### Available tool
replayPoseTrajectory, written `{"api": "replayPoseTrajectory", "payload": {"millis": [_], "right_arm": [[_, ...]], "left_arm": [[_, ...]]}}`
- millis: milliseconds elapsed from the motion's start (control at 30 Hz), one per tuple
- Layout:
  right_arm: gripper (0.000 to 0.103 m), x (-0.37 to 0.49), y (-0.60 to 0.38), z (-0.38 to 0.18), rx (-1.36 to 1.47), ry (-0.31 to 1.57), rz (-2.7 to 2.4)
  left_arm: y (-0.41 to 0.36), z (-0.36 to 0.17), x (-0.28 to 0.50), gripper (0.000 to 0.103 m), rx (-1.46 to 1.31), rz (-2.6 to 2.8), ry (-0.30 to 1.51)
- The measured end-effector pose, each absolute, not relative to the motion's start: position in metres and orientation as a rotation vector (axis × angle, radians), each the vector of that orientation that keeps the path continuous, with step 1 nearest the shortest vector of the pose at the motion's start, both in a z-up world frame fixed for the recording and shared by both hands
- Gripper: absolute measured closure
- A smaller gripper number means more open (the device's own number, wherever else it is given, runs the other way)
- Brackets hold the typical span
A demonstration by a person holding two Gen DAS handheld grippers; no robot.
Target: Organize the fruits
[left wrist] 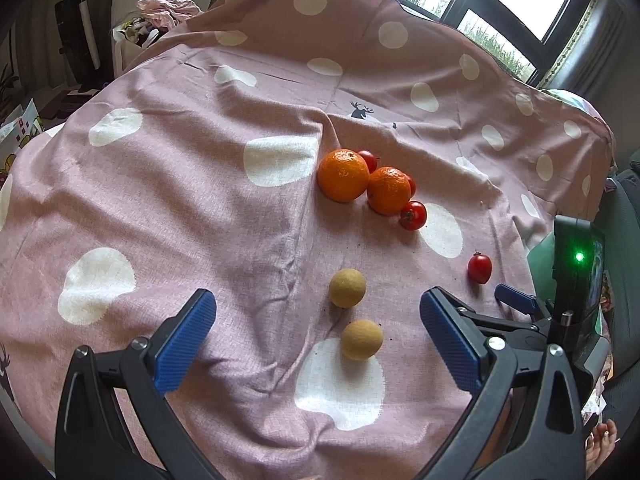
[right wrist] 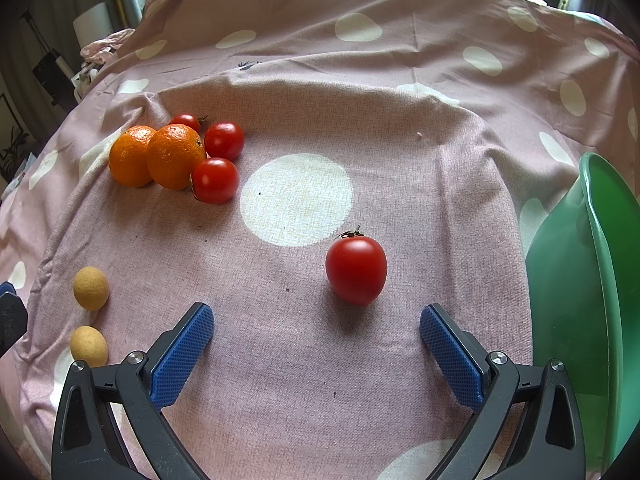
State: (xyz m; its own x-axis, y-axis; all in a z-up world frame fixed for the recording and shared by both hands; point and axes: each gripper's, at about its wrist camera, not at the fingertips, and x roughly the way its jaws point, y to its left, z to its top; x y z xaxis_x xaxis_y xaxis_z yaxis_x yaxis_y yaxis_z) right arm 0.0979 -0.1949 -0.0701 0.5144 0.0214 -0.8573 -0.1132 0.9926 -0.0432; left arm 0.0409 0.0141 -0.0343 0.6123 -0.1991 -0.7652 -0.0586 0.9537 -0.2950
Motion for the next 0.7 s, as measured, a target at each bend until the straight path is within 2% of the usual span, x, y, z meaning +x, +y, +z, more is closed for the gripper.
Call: {"api": "replayPoseTrajectory", "payload": {"millis": [700], "right_arm": [[0.001, 0.096, -0.1928, -0.073, -0.084, 1.025, 0.057]], "left_arm": [[0.0097, -0.0295, 0.0372, 0.001, -0.285, -0.125, 0.91]]}}
